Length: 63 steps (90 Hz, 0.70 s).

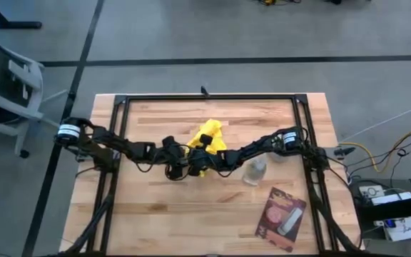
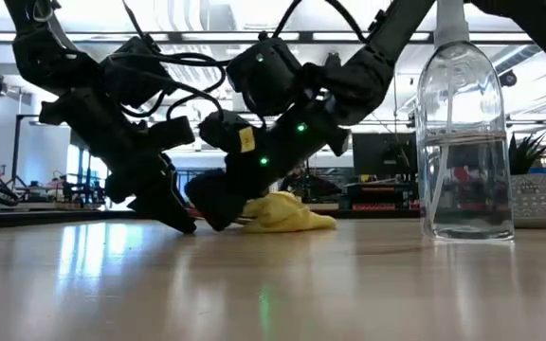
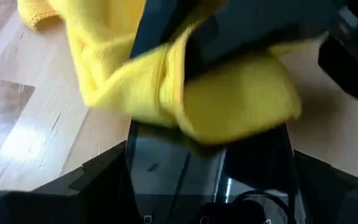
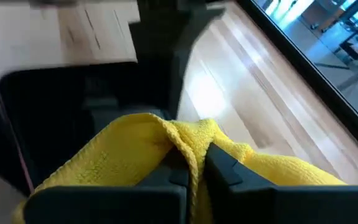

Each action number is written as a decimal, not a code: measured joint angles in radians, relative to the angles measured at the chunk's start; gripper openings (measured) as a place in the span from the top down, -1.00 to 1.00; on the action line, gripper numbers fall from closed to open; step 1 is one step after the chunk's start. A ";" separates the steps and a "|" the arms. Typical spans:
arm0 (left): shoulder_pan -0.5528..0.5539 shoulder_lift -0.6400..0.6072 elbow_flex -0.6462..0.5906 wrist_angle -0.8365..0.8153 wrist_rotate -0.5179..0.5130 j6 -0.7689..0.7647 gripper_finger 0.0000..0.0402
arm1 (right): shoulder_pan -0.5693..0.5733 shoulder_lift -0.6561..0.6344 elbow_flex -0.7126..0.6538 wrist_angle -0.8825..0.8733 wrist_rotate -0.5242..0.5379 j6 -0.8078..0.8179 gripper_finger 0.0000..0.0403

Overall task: Apply microfiber cloth
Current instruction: Wipe the front of the pink cellphone with a microfiber cloth

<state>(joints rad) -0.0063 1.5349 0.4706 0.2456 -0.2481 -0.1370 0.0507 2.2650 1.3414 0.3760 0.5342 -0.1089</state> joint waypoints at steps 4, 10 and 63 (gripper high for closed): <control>0.000 0.000 0.001 0.001 0.000 0.005 -0.57 | -0.003 0.000 0.008 0.005 -0.022 0.000 1.00; 0.000 0.001 0.004 -0.001 0.000 0.007 -0.57 | -0.007 0.001 0.009 0.021 -0.040 -0.006 1.00; -0.001 -0.020 0.010 -0.045 -0.010 0.027 -0.57 | -0.010 -0.024 0.031 -0.292 0.147 -0.038 1.00</control>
<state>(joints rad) -0.0071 1.5150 0.4801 0.2007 -0.2586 -0.1101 0.0412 2.2413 1.3724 0.0836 0.6810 -0.1470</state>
